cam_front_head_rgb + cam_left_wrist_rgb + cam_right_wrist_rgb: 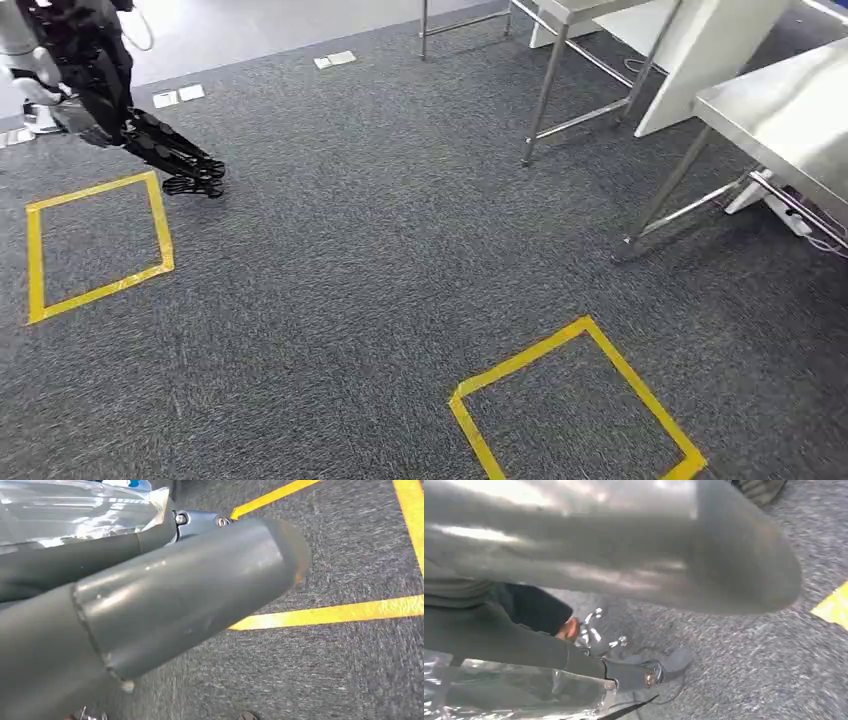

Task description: Take the parts from the cabinet and place them on the table.

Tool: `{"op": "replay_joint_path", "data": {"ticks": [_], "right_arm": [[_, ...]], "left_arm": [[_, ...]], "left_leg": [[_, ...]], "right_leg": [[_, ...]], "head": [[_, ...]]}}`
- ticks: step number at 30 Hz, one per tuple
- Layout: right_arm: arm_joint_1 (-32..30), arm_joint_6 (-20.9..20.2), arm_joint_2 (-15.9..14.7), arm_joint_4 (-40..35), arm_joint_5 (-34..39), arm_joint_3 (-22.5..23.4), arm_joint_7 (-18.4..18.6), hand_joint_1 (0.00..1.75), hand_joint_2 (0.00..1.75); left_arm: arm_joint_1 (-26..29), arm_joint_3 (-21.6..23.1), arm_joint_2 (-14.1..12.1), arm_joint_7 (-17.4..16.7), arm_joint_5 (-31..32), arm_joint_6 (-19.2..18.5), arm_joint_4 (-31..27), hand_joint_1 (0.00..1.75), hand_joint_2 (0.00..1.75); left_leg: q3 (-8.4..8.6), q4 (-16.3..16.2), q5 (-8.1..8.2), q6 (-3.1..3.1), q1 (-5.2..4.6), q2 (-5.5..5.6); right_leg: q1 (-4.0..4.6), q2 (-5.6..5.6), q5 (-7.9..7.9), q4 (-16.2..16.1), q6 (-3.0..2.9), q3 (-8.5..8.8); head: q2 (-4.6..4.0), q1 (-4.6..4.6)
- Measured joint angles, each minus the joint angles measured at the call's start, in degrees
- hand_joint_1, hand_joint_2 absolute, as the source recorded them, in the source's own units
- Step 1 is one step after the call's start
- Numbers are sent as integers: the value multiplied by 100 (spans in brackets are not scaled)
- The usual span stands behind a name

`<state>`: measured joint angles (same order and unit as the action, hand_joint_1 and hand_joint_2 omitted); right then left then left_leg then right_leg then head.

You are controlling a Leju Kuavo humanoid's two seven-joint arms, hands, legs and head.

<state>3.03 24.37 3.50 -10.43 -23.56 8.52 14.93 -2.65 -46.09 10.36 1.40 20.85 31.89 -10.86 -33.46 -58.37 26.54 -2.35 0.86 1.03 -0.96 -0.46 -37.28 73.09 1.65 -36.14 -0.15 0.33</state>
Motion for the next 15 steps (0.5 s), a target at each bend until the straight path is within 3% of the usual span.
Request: {"op": "replay_joint_path", "data": {"ticks": [1,2,4,5,6,7,10,11,12,13,15], "right_arm": [[-14,0,0,2,-11,0,9,0,0],[-20,0,0,2,-11,-2,9,0,0],[-9,-7,9,2,13,0,4,0,0],[-4,-18,11,2,22,0,-15,0,0],[-3,-17,18,2,15,0,-48,0,0],[8,-18,35,2,-4,0,-72,0,0],[106,-20,61,0,-68,-4,-70,0,0],[139,-26,64,-4,-83,-6,-70,0,0],[169,-28,61,-7,-103,-7,-70,0,0],[176,-33,66,-7,-125,-11,-70,0,0],[163,-35,68,-7,-166,-22,-70,0,0]], "left_arm": [[1,54,4,-58,11,15,0,0,0],[9,96,7,-118,15,17,4,0,0],[30,174,7,-170,15,22,11,0,0],[27,199,9,-168,15,22,11,0,0],[18,199,11,-155,4,22,11,0,0],[0,199,11,-133,-5,20,11,0,0],[-6,199,20,-124,-26,22,11,0,0],[-9,199,20,-124,-31,22,11,0,0],[-15,199,22,-124,-40,22,11,0,0],[-35,199,35,-126,-61,24,11,0,0],[-61,199,55,-137,-83,37,11,0,0]], "left_leg": [[-2,-1,-3,-2,-5,77],[1,-2,-5,-1,-6,159],[13,-4,-17,20,-1,324],[17,-6,-25,36,7,406],[6,-11,-34,64,0,467],[-16,-43,-21,105,-37,550],[-58,35,-96,233,10,684],[-82,-11,-83,248,35,672],[-148,-158,44,249,-1,355],[-299,-488,284,258,-10,122],[-731,-1436,749,287,-6,-20]], "right_leg": [[7,21,-33,254,24,-137],[4,30,37,241,65,-155],[-11,67,445,-550,183,188],[-48,190,668,-1100,229,449],[-98,487,750,-1466,232,589],[-62,466,777,-1529,167,583],[4,298,811,-1520,24,631],[-101,227,858,-1570,-48,634],[-68,175,872,-1575,-83,636],[-51,100,874,-1575,-132,633],[7,-89,862,-1574,-168,624]], "head": [[0,0],[0,-4],[0,2],[0,-2],[0,4],[0,-7],[0,-13],[0,-18],[0,-22],[0,-53],[0,-50]]}}
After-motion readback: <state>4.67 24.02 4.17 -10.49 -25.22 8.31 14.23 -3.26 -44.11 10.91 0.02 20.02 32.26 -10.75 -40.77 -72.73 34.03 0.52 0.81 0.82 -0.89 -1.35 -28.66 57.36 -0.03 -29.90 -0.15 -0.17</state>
